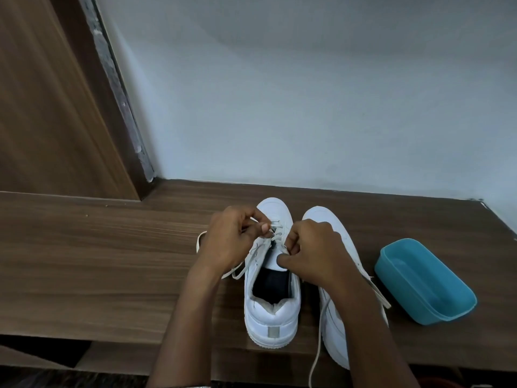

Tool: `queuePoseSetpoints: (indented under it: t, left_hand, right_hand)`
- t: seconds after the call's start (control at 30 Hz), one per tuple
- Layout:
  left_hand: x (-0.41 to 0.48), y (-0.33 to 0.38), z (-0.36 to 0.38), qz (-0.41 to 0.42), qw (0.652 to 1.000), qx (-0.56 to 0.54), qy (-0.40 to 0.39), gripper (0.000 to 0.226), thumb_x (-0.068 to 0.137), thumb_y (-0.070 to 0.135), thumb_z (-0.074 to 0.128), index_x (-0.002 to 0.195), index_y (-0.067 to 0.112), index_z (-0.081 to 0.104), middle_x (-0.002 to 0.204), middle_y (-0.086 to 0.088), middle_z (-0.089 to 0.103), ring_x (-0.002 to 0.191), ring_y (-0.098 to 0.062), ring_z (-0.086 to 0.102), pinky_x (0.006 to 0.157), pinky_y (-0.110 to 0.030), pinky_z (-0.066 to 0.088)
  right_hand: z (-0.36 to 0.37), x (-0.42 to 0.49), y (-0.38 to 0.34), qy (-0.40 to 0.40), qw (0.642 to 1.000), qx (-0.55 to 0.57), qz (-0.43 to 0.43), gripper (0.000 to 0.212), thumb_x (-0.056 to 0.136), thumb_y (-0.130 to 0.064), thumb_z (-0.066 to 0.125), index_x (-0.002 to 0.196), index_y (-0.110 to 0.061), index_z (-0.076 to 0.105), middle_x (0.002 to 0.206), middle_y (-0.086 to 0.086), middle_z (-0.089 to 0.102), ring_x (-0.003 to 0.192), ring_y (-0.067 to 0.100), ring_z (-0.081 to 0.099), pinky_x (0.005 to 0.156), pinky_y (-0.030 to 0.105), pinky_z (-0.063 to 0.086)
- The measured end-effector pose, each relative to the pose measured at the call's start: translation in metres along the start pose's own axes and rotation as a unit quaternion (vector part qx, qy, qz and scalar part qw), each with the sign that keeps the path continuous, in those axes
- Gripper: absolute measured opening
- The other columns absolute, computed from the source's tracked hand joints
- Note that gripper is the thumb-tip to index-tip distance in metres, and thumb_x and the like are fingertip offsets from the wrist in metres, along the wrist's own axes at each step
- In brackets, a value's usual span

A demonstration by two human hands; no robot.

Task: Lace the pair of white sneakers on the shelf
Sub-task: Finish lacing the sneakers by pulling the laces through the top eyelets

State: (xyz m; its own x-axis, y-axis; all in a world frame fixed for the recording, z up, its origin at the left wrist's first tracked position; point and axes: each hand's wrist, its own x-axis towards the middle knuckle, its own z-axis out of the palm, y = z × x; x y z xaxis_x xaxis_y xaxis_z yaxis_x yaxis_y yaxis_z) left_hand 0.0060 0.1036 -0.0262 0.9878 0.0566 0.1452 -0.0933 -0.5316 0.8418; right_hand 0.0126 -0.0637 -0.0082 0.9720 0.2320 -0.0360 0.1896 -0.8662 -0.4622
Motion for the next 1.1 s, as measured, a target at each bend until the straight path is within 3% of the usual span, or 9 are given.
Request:
queuePoseSetpoints:
  t: [0.13,0.23,0.33,0.47,0.6,0.93,1.1]
  left_hand:
    - [0.001,-0.001,0.001,0.000,0.999,0.043,-0.010,0.010,0.084,0.017,0.077,0.077,0.023,0.073,0.066,0.019,0.071,0.060,0.002,0.060,0.057,-0.014,0.042]
    - [0.000,0.000,0.003,-0.009,0.998,0.052,-0.025,0.008,0.081,0.018,0.080,0.075,0.019,0.075,0.061,0.023,0.065,0.060,0.005,0.058,0.061,-0.012,0.040]
    - [-0.001,0.003,0.008,-0.017,0.997,0.075,-0.023,0.010,0.082,0.019,0.076,0.073,0.015,0.074,0.065,0.014,0.069,0.065,-0.002,0.062,0.069,-0.020,0.042]
    - [-0.001,0.007,0.012,-0.023,0.993,0.107,-0.032,0.010,0.080,0.016,0.072,0.071,0.015,0.073,0.069,0.007,0.071,0.069,-0.004,0.064,0.056,-0.009,0.039]
    - [0.000,0.007,0.016,-0.014,0.992,0.118,-0.044,0.009,0.078,0.016,0.071,0.069,0.016,0.073,0.067,0.009,0.068,0.063,-0.004,0.062,0.056,-0.010,0.040]
    - [0.001,-0.002,0.017,-0.015,0.996,0.088,-0.022,0.016,0.087,0.018,0.069,0.073,0.010,0.072,0.072,0.003,0.071,0.071,-0.008,0.063,0.058,-0.015,0.042]
    - [0.002,-0.004,0.020,-0.012,0.996,0.085,-0.031,0.014,0.085,0.017,0.070,0.073,0.011,0.071,0.072,0.004,0.070,0.071,-0.007,0.062,0.056,-0.013,0.041]
  right_hand:
    - [-0.004,0.001,0.010,-0.012,0.997,0.060,0.040,0.010,0.075,-0.022,0.076,0.074,-0.012,0.074,0.067,0.002,0.072,0.067,0.014,0.068,0.072,0.034,0.059]
    - [-0.003,0.004,0.017,-0.023,0.988,0.134,0.068,0.007,0.074,-0.019,0.078,0.072,-0.019,0.072,0.066,0.000,0.072,0.064,0.016,0.071,0.073,0.039,0.062]
    - [-0.002,0.005,0.022,-0.029,0.982,0.166,0.080,0.007,0.073,-0.017,0.079,0.078,-0.018,0.075,0.066,0.001,0.072,0.062,0.018,0.072,0.073,0.042,0.063]
    - [-0.003,0.005,0.024,-0.038,0.977,0.194,0.085,0.007,0.075,-0.010,0.077,0.080,-0.014,0.075,0.063,0.006,0.072,0.058,0.022,0.072,0.070,0.044,0.063]
    - [-0.004,0.005,0.025,-0.045,0.967,0.232,0.095,0.009,0.076,-0.004,0.076,0.083,-0.010,0.076,0.067,0.010,0.073,0.060,0.027,0.073,0.070,0.046,0.063]
    - [-0.002,0.007,0.028,-0.063,0.948,0.289,0.117,0.010,0.077,0.002,0.075,0.082,-0.007,0.075,0.073,0.016,0.073,0.058,0.021,0.070,0.057,0.028,0.057]
    - [-0.002,0.007,0.029,-0.067,0.945,0.299,0.116,0.010,0.077,0.003,0.074,0.083,-0.006,0.075,0.076,0.016,0.073,0.063,0.023,0.071,0.057,0.028,0.057]
